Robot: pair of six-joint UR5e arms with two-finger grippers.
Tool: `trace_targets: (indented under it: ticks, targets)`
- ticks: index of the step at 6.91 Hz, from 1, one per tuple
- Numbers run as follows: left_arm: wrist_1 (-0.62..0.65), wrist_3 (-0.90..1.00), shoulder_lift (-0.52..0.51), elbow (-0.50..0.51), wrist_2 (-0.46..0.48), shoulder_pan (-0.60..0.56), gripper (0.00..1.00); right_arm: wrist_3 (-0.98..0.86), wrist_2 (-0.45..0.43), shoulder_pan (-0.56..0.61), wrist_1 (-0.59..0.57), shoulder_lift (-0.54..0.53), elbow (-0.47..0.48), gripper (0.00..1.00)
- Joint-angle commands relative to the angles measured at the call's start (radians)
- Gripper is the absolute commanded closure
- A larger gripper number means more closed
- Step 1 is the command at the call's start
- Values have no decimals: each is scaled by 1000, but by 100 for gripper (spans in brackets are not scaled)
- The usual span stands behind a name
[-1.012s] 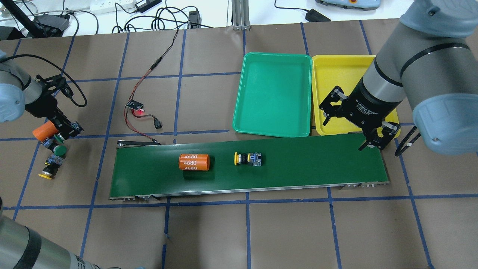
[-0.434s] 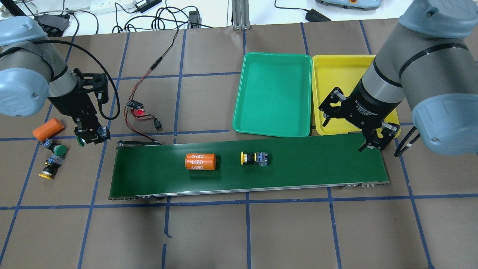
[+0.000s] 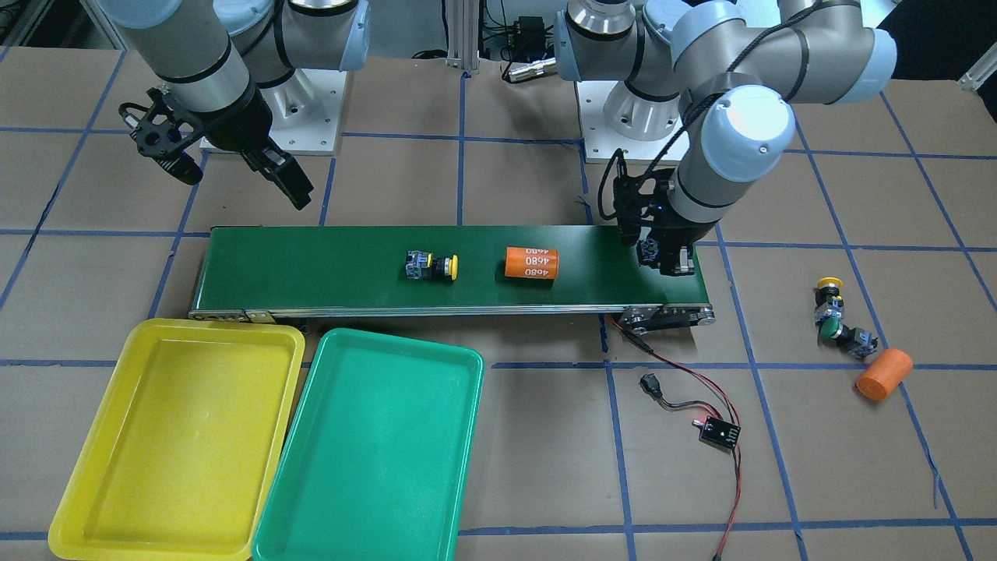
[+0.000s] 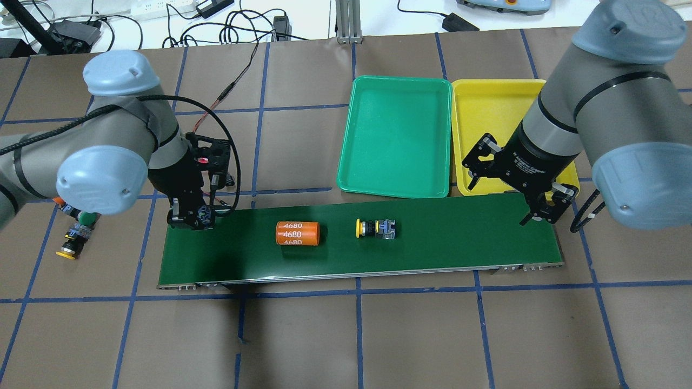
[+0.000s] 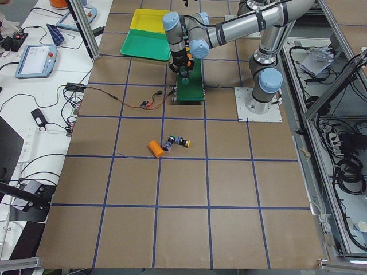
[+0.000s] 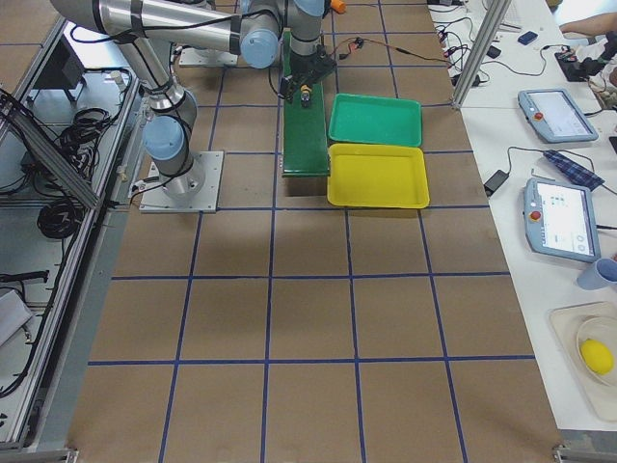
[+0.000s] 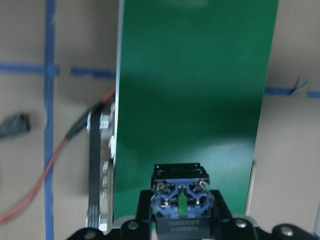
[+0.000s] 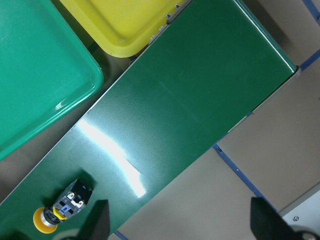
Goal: Sort buttons by color to trays
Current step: 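Place green-cap button on belt with left gripper while right gripper lowers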
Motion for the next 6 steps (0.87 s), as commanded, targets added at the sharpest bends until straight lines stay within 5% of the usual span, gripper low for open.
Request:
trace_targets:
  ticks: [1,2,3,6]
  targets:
    - [164,-2,18,-128,0,-41,87,9,-3,0,-7,1,-7,0]
    - [192,7,13,-148,-5,-35,31,6,1,0,-7,3,0,0]
    - [193,-8,2,-134,-9,-27,6,10,1,0,-9,3,2,0]
    - [200,-41,19,-111,-25,159,0,149,18,3,-12,15,43,0]
